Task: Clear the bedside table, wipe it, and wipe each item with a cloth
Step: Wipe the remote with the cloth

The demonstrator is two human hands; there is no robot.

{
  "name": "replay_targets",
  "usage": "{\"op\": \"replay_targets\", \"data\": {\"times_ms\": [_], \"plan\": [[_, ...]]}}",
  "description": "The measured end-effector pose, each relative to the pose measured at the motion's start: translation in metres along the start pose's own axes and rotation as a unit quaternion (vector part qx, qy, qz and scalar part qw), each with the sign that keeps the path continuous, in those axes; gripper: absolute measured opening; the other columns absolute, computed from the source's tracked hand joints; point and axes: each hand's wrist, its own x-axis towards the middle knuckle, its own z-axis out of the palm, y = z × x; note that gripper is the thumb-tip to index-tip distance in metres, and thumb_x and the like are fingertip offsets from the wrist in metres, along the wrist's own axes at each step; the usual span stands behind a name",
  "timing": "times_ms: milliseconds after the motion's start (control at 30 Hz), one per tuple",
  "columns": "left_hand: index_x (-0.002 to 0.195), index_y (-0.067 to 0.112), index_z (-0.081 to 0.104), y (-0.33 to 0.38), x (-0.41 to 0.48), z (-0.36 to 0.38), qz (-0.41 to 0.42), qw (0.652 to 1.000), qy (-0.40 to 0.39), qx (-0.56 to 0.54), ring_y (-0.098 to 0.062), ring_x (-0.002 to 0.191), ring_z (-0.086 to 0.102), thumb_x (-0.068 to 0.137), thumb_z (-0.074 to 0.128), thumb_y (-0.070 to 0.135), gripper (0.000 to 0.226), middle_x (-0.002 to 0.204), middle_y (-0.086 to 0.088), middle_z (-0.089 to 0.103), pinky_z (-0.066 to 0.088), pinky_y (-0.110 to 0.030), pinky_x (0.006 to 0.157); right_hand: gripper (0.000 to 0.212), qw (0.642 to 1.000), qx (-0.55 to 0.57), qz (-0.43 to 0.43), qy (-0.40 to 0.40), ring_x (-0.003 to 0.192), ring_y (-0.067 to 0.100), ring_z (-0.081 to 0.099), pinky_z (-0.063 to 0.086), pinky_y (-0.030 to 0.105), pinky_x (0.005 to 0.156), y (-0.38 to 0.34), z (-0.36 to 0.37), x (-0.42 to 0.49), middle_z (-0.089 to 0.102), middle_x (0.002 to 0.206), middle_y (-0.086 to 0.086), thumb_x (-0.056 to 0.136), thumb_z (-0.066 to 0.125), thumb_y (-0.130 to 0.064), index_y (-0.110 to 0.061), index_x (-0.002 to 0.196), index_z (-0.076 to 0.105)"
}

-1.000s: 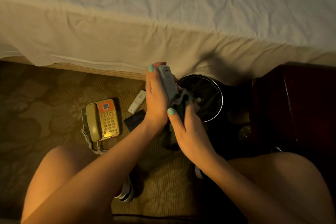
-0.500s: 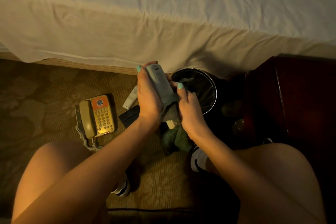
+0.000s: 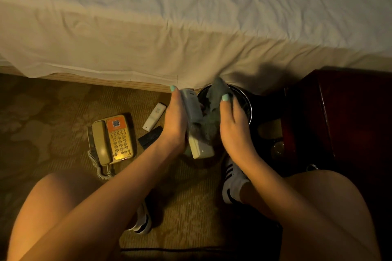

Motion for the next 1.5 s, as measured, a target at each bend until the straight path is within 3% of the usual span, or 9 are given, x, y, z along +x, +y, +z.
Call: {"op": "replay_targets", "data": {"times_ms": [167, 300, 533, 800, 933, 1033, 1167, 1367, 1500], "plan": [[0.102, 0.025, 0.060, -0.004, -0.002, -0.002, 0.026, 0.997, -0.059, 0.050, 0.004, 0.078, 0.068, 0.105, 0.014, 0.042, 0.050, 0.089, 0.009, 0.072, 0.052, -0.012, 0.065, 0.059, 0.973, -0.152, -0.089, -0.151, 0.145, 0.000, -0.002, 0.007, 0.022, 0.119, 0.007, 0.020, -0.011, 0.000, 0.154, -0.017, 0.098, 0.026, -0.039, -0.022, 0.151, 0.008], [0.092, 0.027, 0.062, -0.006, -0.006, 0.000, 0.018, 0.992, -0.091, 0.083, -0.001, 0.080, 0.070, 0.104, 0.015, 0.047, 0.053, 0.072, 0.011, 0.073, 0.051, -0.014, 0.065, 0.062, 0.977, -0.169, -0.098, -0.086, 0.141, 0.014, 0.024, 0.025, 0.032, 0.116, 0.012, 0.017, -0.003, 0.029, 0.152, 0.006, 0.097, 0.027, -0.046, -0.014, 0.150, 0.024], [0.101, 0.024, 0.059, -0.017, -0.012, -0.001, 0.010, 0.981, -0.140, 0.135, -0.012, 0.087, 0.065, 0.102, 0.014, 0.048, 0.051, 0.096, -0.007, 0.066, 0.051, -0.027, 0.075, 0.056, 0.984, -0.153, -0.094, -0.014, 0.090, 0.020, 0.059, 0.051, 0.045, 0.077, 0.007, 0.012, 0.008, 0.058, 0.098, 0.007, 0.090, 0.031, -0.056, -0.008, 0.107, 0.054], [0.104, 0.020, 0.063, -0.015, -0.008, 0.005, -0.021, 0.991, -0.122, 0.061, -0.010, 0.069, 0.069, 0.101, 0.019, 0.055, 0.057, 0.078, 0.000, 0.072, 0.053, -0.024, 0.058, 0.053, 0.974, -0.183, -0.124, 0.048, 0.079, 0.020, 0.059, 0.050, 0.043, 0.072, -0.001, 0.009, 0.013, 0.059, 0.085, 0.008, 0.089, 0.037, -0.053, -0.003, 0.093, 0.057], [0.096, 0.014, 0.059, -0.013, 0.001, 0.002, -0.005, 0.993, -0.088, 0.083, -0.004, 0.052, 0.064, 0.106, 0.024, 0.036, 0.043, 0.058, 0.002, 0.067, 0.050, -0.019, 0.051, 0.053, 0.976, -0.183, -0.117, -0.023, 0.080, 0.022, 0.062, 0.052, 0.047, 0.070, -0.004, 0.005, 0.013, 0.063, 0.086, 0.010, 0.088, 0.037, -0.054, -0.006, 0.098, 0.055], [0.095, 0.009, 0.062, -0.012, 0.002, -0.002, -0.052, 0.983, -0.137, 0.112, -0.009, 0.058, 0.067, 0.104, 0.023, 0.045, 0.053, 0.064, -0.001, 0.070, 0.051, -0.025, 0.060, 0.043, 0.986, -0.152, -0.068, -0.021, 0.076, 0.021, 0.067, 0.055, 0.043, 0.068, -0.004, 0.004, 0.015, 0.067, 0.081, 0.009, 0.092, 0.046, -0.047, -0.006, 0.097, 0.060], [0.103, 0.014, 0.065, -0.006, -0.001, -0.011, -0.114, 0.946, -0.252, 0.167, -0.019, 0.074, 0.069, 0.098, 0.029, 0.054, 0.054, 0.086, -0.008, 0.073, 0.055, -0.031, 0.070, 0.024, 0.990, -0.121, -0.026, 0.071, 0.068, -0.001, 0.059, 0.045, 0.014, 0.064, -0.005, -0.014, 0.027, 0.062, 0.075, -0.005, 0.099, 0.047, -0.031, -0.016, 0.087, 0.061], [0.120, 0.013, 0.058, -0.001, -0.001, -0.017, -0.145, 0.908, -0.359, 0.159, -0.018, 0.068, 0.063, 0.091, 0.029, 0.062, 0.064, 0.087, -0.011, 0.068, 0.052, -0.025, 0.065, 0.036, 0.980, -0.113, -0.042, 0.157, 0.074, 0.011, 0.058, 0.045, 0.029, 0.070, -0.006, -0.027, 0.039, 0.054, 0.073, -0.012, 0.102, 0.040, -0.031, -0.005, 0.096, 0.064], [0.117, 0.018, 0.065, 0.000, 0.005, -0.027, -0.154, 0.904, -0.371, 0.148, -0.020, 0.072, 0.059, 0.089, 0.036, 0.063, 0.061, 0.094, -0.014, 0.065, 0.051, -0.025, 0.062, 0.036, 0.972, -0.072, -0.033, 0.221, 0.066, -0.003, 0.055, 0.037, 0.010, 0.062, -0.010, -0.037, 0.044, 0.053, 0.073, -0.010, 0.104, 0.035, -0.025, -0.001, 0.096, 0.060]]}}
